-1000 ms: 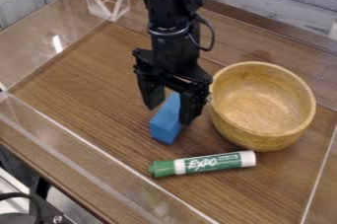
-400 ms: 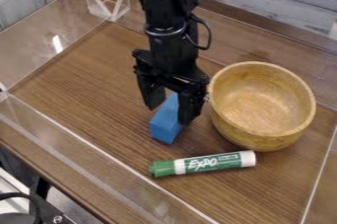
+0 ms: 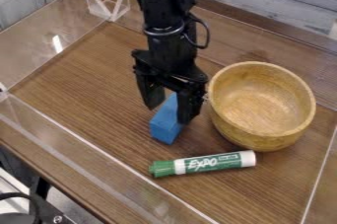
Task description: Put the blue block in the brown bowl
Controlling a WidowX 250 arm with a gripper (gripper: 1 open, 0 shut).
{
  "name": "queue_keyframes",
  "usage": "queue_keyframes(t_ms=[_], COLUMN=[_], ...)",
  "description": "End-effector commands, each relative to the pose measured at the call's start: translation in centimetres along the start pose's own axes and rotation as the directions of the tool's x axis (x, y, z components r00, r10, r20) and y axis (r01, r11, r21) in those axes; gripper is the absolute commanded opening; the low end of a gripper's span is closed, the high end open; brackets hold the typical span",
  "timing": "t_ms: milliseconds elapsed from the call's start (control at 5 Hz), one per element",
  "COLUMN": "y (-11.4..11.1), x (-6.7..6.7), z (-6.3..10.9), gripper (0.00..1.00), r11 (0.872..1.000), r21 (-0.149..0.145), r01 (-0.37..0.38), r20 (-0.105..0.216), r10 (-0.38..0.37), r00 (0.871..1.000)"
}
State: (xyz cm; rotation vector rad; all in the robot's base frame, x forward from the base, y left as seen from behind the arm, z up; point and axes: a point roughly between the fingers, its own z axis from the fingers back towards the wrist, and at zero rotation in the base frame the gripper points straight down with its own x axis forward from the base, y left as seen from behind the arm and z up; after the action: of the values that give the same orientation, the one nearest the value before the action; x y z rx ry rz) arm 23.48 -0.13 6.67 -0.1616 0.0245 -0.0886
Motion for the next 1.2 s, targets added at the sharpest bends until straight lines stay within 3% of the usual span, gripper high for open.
queue_keyframes(t_ms=[0,1000], y=[0.3,0.9], x=[0.7,1.2], z=[0.9,-2.1], gripper=[1.0,1.0], r11=[1.0,1.0], r21=[0.002,0.0], r01=[-0.007,0.031], r20=[0.036,0.04], r10=[0.006,-0.031], r00=[0.999,0.999])
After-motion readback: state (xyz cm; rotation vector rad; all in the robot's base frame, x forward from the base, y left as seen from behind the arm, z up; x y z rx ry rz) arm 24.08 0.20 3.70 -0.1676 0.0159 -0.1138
